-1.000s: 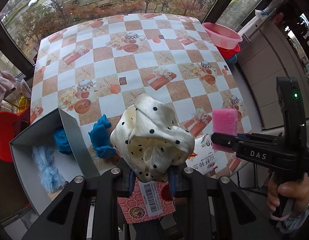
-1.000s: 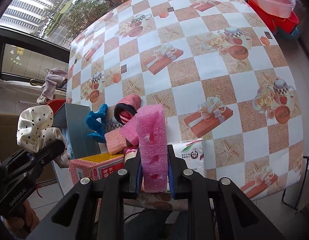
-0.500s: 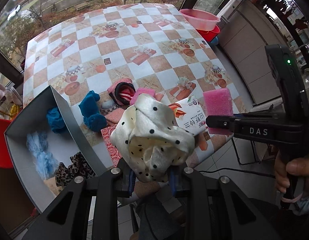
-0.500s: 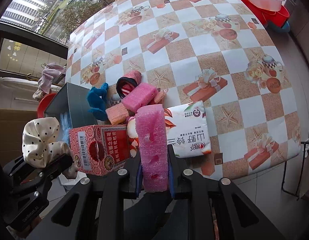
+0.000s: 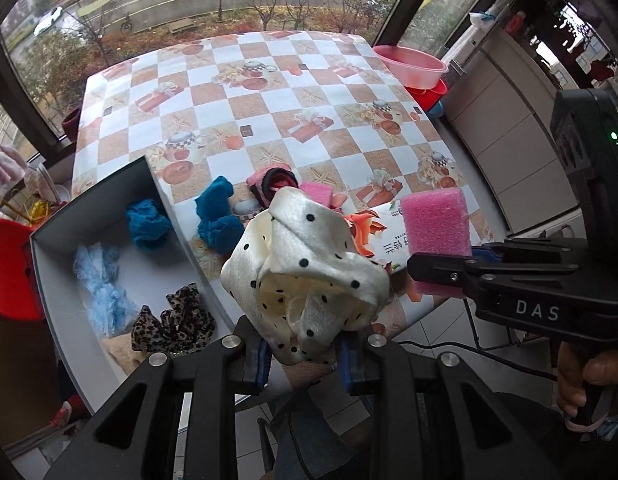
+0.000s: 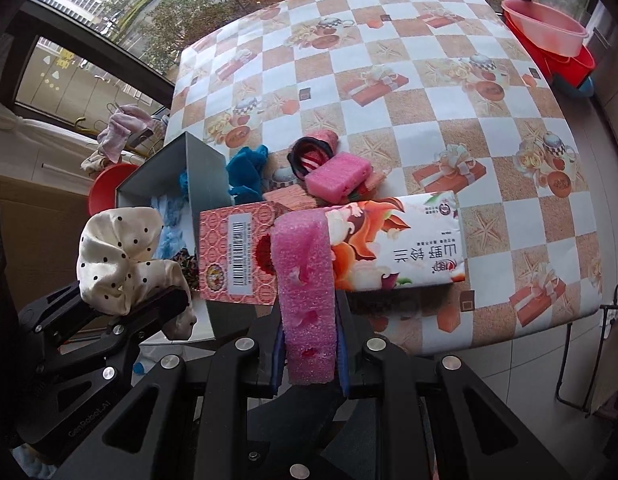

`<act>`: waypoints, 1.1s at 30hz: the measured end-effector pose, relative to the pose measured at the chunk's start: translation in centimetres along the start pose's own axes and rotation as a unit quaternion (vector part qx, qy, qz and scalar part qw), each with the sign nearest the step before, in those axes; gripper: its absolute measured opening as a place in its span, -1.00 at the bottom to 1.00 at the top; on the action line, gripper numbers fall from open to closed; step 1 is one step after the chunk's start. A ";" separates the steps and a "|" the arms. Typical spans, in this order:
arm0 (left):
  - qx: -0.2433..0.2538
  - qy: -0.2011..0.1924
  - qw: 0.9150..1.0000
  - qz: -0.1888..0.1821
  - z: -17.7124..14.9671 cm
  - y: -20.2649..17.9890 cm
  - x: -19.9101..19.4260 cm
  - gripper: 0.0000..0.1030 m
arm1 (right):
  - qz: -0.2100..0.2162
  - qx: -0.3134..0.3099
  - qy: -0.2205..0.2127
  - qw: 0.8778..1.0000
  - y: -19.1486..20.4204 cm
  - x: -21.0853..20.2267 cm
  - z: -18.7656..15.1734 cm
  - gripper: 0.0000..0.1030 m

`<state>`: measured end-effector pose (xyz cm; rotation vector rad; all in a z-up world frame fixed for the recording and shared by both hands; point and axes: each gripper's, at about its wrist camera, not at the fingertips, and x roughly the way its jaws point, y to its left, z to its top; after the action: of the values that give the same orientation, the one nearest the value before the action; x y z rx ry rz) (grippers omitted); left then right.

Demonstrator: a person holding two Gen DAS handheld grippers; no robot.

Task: Organize soft objects
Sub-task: 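Carry the polka-dot scrunchie and pink sponge with both grippers over the box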

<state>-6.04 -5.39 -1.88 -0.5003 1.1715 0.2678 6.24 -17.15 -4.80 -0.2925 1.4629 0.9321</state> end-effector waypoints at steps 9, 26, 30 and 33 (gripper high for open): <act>-0.093 -0.027 0.995 0.030 -3.1 6.5 -2.4 -0.45 | 0.017 -0.082 0.011 0.996 6.6 1.1 0.6 -0.58; -0.191 -0.028 0.979 0.060 -7.4 12.3 -3.3 -0.45 | 0.029 -0.204 0.042 0.978 16.0 3.3 1.1 -0.58; -0.194 -0.027 0.979 0.059 -7.5 12.6 -3.2 -0.45 | 0.030 -0.223 0.056 0.973 17.2 4.1 0.4 -0.58; -0.200 -0.026 0.978 0.059 -7.7 12.9 -3.2 -0.45 | 0.029 -0.226 0.064 0.972 17.4 4.6 0.1 -0.58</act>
<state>-19.28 1.98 -4.27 -0.7714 1.1005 0.6235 -6.27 -4.44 -2.79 -0.6578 1.3680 1.3126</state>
